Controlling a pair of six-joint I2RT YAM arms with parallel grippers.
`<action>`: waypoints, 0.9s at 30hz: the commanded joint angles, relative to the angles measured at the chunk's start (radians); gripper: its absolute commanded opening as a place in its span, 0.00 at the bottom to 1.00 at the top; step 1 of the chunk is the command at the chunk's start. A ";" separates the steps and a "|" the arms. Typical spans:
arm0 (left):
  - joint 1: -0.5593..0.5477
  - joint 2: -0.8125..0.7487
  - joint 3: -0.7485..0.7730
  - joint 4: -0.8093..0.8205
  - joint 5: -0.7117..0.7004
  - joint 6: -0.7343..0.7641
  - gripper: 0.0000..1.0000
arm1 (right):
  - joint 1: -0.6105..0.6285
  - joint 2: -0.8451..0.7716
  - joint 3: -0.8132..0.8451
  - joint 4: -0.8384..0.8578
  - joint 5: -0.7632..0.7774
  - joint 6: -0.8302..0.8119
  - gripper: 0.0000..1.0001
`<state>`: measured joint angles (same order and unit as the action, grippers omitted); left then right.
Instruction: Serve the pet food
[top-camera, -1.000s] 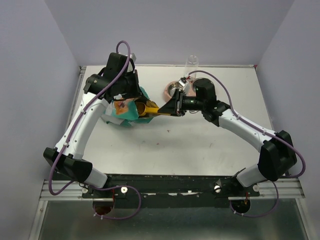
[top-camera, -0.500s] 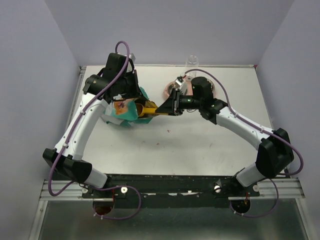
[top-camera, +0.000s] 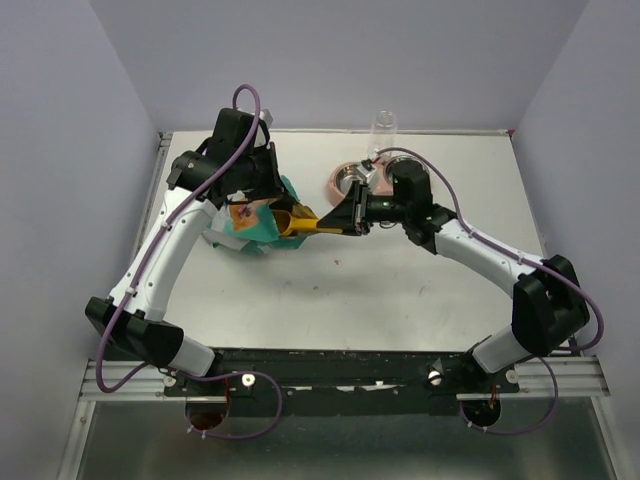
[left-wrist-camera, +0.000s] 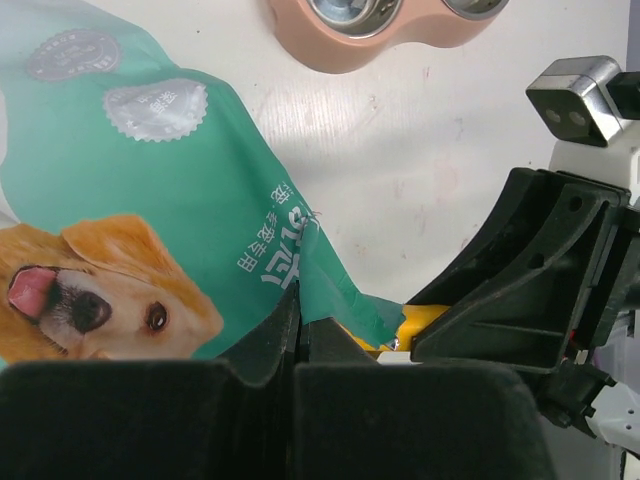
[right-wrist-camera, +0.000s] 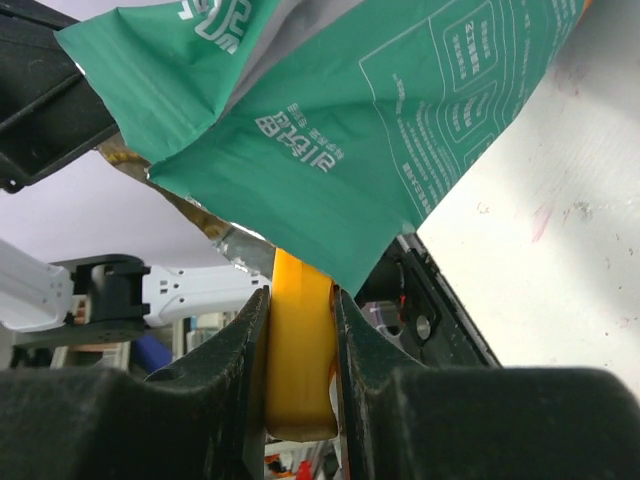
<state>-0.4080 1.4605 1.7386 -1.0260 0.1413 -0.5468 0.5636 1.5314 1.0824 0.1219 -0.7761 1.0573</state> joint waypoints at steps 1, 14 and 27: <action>0.006 -0.074 0.022 0.055 0.035 -0.021 0.00 | -0.065 -0.023 -0.097 0.139 -0.040 0.118 0.01; 0.011 -0.078 0.009 0.066 0.049 -0.021 0.00 | -0.146 -0.116 -0.135 0.193 -0.023 0.217 0.01; 0.009 -0.098 -0.013 0.069 0.046 -0.033 0.00 | -0.133 -0.071 -0.020 -0.007 -0.045 0.147 0.01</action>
<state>-0.4011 1.4437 1.7145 -0.9863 0.1490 -0.5514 0.4469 1.4479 0.9871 0.2100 -0.8547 1.2438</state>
